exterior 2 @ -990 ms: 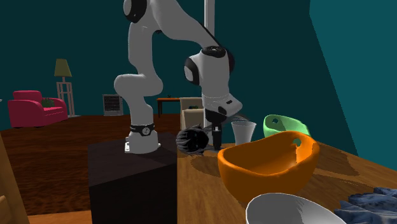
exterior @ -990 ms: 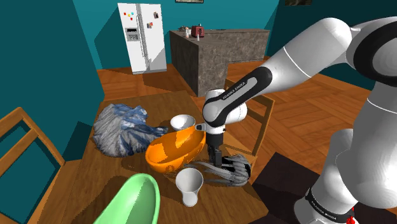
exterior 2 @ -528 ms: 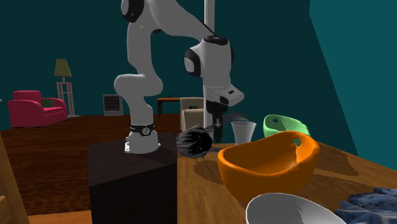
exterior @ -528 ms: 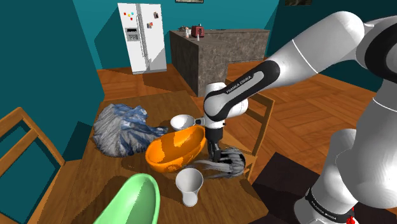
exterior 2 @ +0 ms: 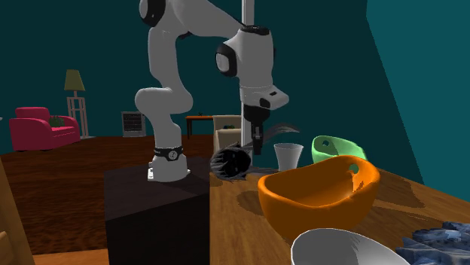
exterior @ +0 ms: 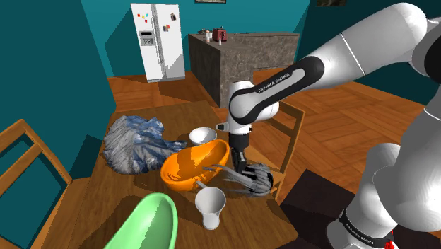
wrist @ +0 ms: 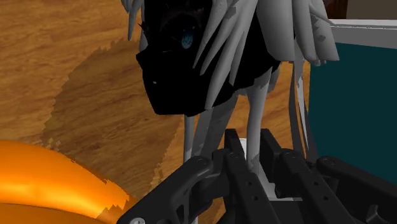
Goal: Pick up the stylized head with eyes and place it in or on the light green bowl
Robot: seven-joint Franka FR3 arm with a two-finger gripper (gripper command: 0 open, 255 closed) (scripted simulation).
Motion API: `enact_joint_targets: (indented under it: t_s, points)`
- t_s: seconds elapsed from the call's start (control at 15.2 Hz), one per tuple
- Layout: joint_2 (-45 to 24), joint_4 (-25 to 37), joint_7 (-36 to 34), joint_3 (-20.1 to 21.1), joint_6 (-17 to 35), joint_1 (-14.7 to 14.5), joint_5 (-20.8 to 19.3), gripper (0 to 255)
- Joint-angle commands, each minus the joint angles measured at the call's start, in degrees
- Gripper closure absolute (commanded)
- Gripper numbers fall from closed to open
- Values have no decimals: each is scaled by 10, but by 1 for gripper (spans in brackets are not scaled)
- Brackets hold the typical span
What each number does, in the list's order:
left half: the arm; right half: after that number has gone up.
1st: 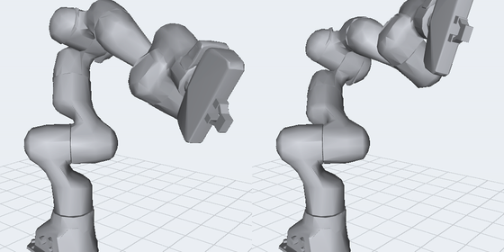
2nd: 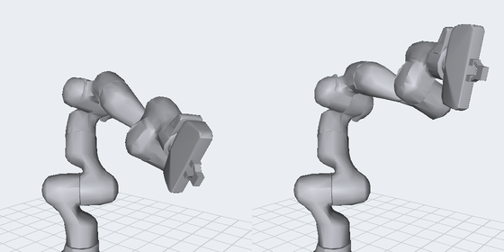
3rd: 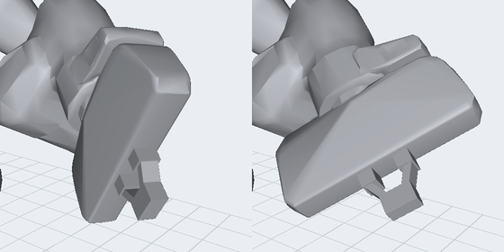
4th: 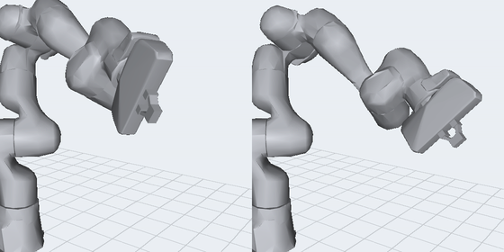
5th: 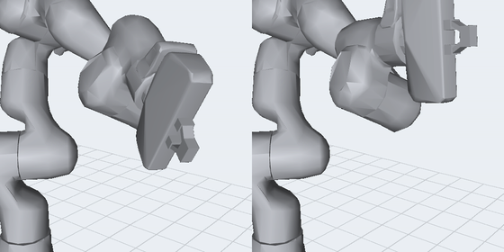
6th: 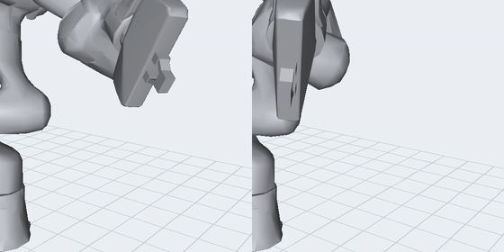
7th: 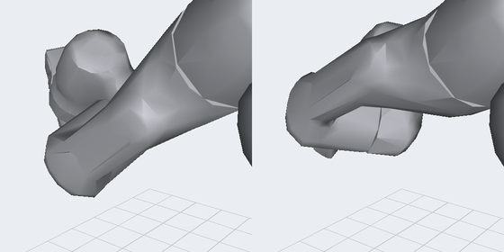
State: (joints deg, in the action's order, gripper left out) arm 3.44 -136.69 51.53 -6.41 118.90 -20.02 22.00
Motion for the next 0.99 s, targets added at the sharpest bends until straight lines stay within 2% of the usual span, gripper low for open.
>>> enact_joint_targets:
  t_s: [0.0,0.92]
  points:
    - [9,9,-7,-1,-16,1,-5,255]
    - [65,62,-48,-2,-118,5,-28,255]
